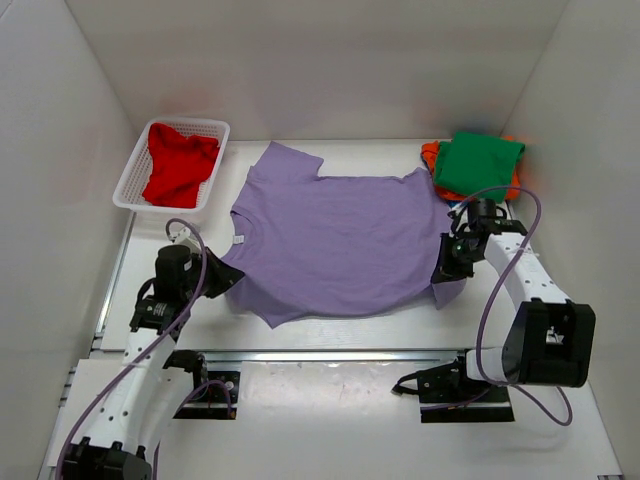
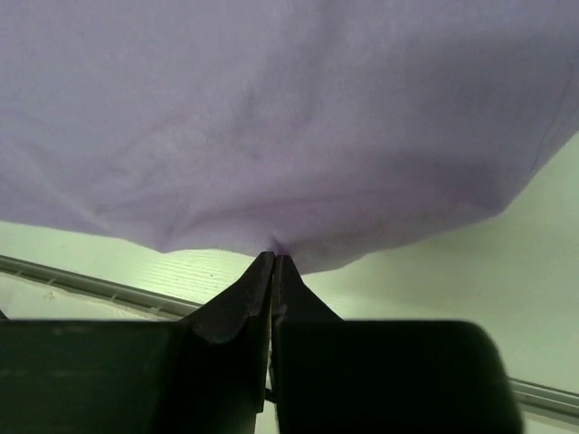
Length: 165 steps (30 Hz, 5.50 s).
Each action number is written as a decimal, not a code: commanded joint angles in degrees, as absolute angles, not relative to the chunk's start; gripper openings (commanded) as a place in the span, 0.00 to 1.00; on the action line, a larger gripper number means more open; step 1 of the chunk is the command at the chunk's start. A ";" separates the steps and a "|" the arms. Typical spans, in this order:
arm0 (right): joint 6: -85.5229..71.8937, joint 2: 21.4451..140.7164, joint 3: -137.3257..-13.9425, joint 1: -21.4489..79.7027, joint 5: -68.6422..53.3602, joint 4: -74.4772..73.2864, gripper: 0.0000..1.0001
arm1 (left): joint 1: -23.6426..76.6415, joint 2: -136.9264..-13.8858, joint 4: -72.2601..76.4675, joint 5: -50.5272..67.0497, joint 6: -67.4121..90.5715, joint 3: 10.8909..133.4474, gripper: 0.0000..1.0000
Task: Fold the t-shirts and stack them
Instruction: Fold the flattened tshirt in 1/3 of the way
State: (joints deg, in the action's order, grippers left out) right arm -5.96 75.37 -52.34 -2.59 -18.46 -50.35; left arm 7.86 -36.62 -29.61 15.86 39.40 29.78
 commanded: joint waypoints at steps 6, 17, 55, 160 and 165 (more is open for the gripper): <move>-0.53 84.54 -61.69 -4.48 -16.70 -50.80 0.00 | 4.40 -47.36 -20.40 14.86 39.20 35.59 0.00; 2.55 94.56 -70.48 -5.62 -15.73 -50.71 0.00 | 2.99 -61.52 -12.14 15.12 39.02 41.57 0.00; 5.18 89.74 -64.44 2.71 -6.07 -39.38 0.38 | 6.15 -76.29 -11.51 16.17 32.87 40.44 0.31; -18.45 71.55 -45.97 13.01 -9.67 -38.41 0.58 | 16.43 -74.51 -20.32 3.15 23.20 40.08 0.19; -20.48 66.46 -42.64 13.18 -13.88 -35.33 0.58 | 15.64 -84.18 -15.99 6.96 26.37 40.08 0.15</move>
